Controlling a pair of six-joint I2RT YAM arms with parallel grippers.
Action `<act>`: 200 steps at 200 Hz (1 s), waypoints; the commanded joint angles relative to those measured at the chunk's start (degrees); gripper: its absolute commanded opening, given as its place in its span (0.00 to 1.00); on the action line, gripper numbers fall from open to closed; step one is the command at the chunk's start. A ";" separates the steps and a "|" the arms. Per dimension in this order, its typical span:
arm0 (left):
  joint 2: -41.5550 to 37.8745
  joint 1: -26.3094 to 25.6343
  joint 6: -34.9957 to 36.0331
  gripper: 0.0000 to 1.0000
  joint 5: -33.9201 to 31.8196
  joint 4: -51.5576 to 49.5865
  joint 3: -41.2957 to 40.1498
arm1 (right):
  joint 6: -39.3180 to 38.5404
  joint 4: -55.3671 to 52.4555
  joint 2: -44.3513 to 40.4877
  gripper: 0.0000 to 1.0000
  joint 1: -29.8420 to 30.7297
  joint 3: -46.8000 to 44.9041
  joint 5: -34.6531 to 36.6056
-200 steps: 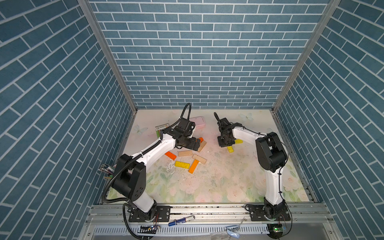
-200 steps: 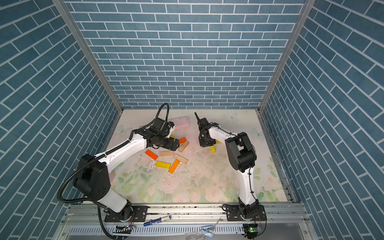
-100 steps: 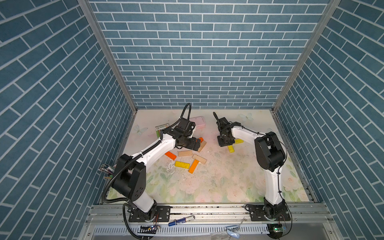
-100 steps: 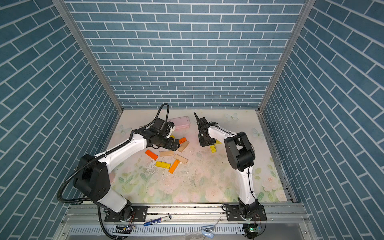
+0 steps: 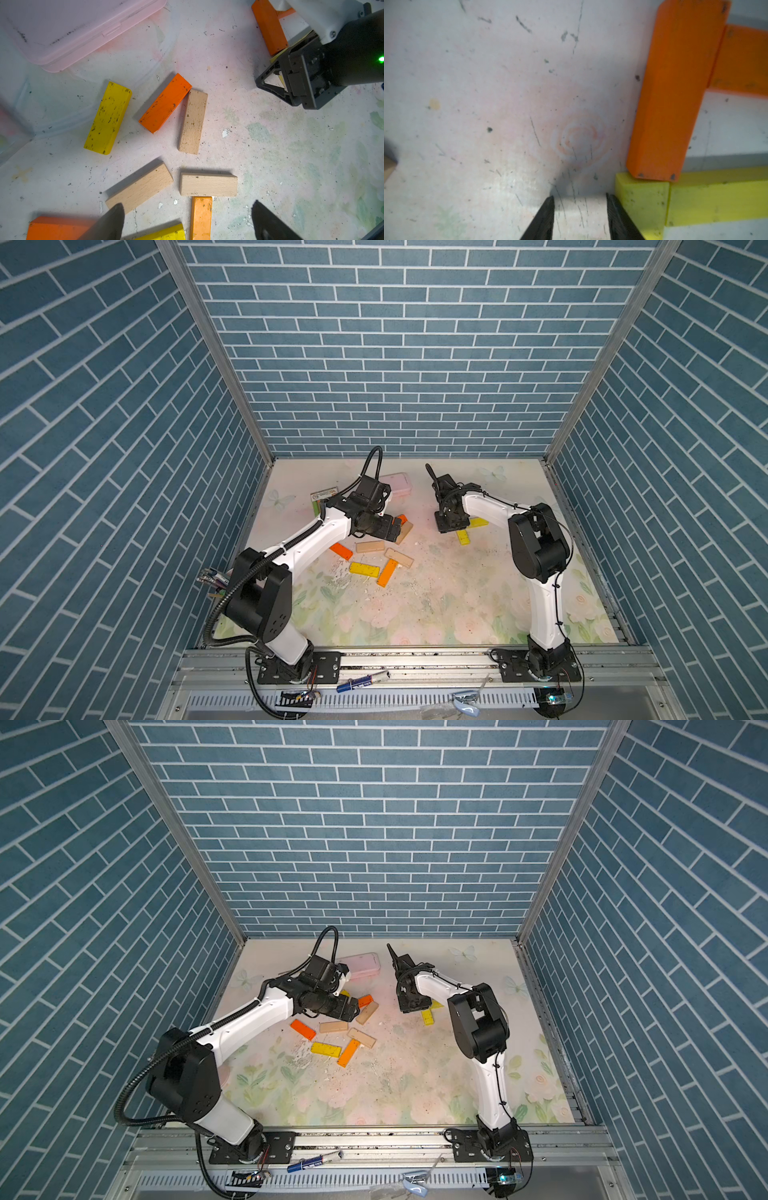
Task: Assemble the number 6 with building blocks
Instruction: Adjust the building block at the center of the board.
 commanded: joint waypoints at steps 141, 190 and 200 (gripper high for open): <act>-0.84 0.23 -0.40 0.96 1.55 0.16 0.08 | 4.53 0.02 -14.96 0.47 -0.13 -10.03 3.72; -1.02 0.23 -0.66 0.96 2.39 0.47 -0.12 | 5.76 1.20 -14.98 0.47 -0.39 -15.22 3.48; -1.00 0.21 -0.83 0.96 2.76 0.70 -0.19 | 5.86 1.40 -14.51 0.47 -0.47 -15.26 3.68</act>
